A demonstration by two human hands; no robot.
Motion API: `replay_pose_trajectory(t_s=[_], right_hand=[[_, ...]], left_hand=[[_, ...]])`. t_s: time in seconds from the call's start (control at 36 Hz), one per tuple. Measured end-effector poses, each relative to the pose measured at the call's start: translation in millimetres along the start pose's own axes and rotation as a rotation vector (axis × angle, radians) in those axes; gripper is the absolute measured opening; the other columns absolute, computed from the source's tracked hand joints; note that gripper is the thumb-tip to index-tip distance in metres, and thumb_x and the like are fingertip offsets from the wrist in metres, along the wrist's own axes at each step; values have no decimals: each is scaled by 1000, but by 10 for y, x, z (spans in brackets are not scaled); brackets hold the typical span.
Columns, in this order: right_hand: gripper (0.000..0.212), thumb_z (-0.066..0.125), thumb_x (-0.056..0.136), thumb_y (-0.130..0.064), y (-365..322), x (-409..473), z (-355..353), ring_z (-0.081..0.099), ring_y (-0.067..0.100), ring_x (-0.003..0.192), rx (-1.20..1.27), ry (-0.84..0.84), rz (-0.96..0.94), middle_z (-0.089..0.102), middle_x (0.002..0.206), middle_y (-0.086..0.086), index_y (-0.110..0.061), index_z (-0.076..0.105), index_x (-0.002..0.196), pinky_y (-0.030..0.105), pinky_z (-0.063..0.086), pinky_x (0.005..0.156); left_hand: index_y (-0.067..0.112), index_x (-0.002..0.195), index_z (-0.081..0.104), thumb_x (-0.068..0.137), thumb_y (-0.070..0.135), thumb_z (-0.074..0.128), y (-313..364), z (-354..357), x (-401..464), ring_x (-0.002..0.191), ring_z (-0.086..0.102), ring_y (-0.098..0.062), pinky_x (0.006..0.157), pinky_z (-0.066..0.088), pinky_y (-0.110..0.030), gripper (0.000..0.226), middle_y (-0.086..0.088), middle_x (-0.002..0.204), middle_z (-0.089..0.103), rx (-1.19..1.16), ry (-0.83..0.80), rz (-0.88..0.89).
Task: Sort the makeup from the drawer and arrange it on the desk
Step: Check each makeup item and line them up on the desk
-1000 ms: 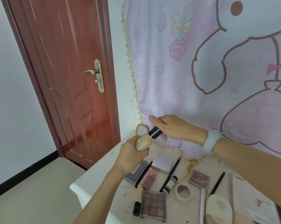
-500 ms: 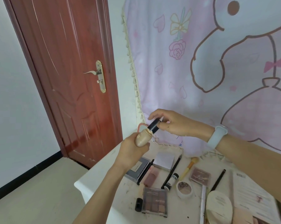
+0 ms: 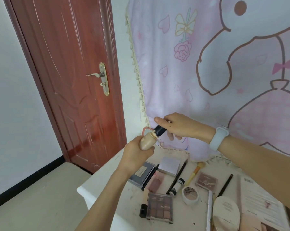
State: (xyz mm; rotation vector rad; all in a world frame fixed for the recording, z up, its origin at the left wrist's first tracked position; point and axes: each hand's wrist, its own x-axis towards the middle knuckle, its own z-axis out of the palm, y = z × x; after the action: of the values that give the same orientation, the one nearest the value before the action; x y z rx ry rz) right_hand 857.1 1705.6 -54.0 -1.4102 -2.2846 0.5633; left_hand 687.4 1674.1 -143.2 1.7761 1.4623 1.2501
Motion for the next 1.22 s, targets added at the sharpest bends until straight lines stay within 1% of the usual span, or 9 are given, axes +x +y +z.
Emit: replay_pose_trajectory(t_s=[0.14, 0.22, 0.39, 0.47, 0.53, 0.58, 0.72, 0.89, 1.22], right_hand=[[11, 51, 93, -28, 10, 3, -7, 47, 6, 53, 140, 9, -69, 56, 78, -5, -22, 57, 99, 14, 34, 51], [19, 50, 92, -13, 25, -25, -48, 51, 0, 54, 238, -48, -117, 54, 96, -8, -23, 56, 108, 11, 36, 47], [41, 37, 90, -58, 12, -39, -28, 47, 7, 39, 83, -29, -27, 65, 72, -6, -22, 56, 90, 17, 38, 46], [30, 47, 92, -44, 46, 9, 17, 42, 2, 45, 17, 72, -62, 55, 62, -4, -22, 56, 74, 14, 33, 49], [6, 52, 91, -26, 59, 6, 11, 46, 7, 58, 74, 43, -93, 55, 79, -8, -26, 58, 92, 15, 35, 56], [26, 51, 90, -19, 56, -13, 7, 47, 6, 61, 134, -15, -114, 50, 96, -15, -31, 52, 113, 9, 36, 55], [39, 39, 92, -54, 14, -9, 64, 43, 2, 46, 35, 48, -44, 55, 72, -4, -20, 57, 98, 18, 33, 51], [9, 52, 91, -27, 29, -13, 85, 51, 11, 63, 172, 81, -107, 60, 85, -4, -25, 57, 99, 23, 43, 61], [28, 47, 90, 5, -58, -102, -187, 54, 2, 56, 411, -59, -220, 58, 76, -3, -20, 59, 90, 18, 46, 59]], left_hand=[[19, 93, 62, 79, 19, 67, -5, 4, 3, 58, 46, -6, 49, 35, -9, 15, 5, 73, 59, -4, 4, -5], [21, 90, 60, 79, 19, 67, -20, -11, 7, 51, 44, -2, 46, 33, -8, 12, 9, 67, 54, -19, 9, -16], [21, 92, 61, 78, 19, 67, 3, -9, 3, 58, 48, -4, 50, 36, -10, 16, 3, 74, 61, -7, 11, 10], [18, 92, 61, 78, 19, 67, 12, 8, 5, 64, 50, -11, 52, 37, -12, 16, -4, 81, 65, 13, 9, 23], [17, 93, 61, 79, 19, 67, 8, 6, 10, 63, 50, -11, 51, 37, -12, 15, -4, 80, 65, 10, 14, 16], [18, 94, 61, 79, 19, 67, 1, -2, 15, 61, 48, -8, 50, 36, -10, 15, 3, 75, 61, -3, 21, 9], [20, 95, 61, 79, 17, 66, 12, -1, 12, 60, 49, -6, 50, 37, -8, 17, 7, 74, 60, 0, 20, 13], [18, 93, 60, 80, 16, 65, -16, -2, 3, 57, 46, -6, 48, 35, -9, 15, 5, 72, 58, 4, 12, -1], [24, 85, 58, 80, 12, 66, -91, -39, -44, 49, 45, 4, 45, 32, -7, 15, 6, 68, 54, -74, 5, -18]])
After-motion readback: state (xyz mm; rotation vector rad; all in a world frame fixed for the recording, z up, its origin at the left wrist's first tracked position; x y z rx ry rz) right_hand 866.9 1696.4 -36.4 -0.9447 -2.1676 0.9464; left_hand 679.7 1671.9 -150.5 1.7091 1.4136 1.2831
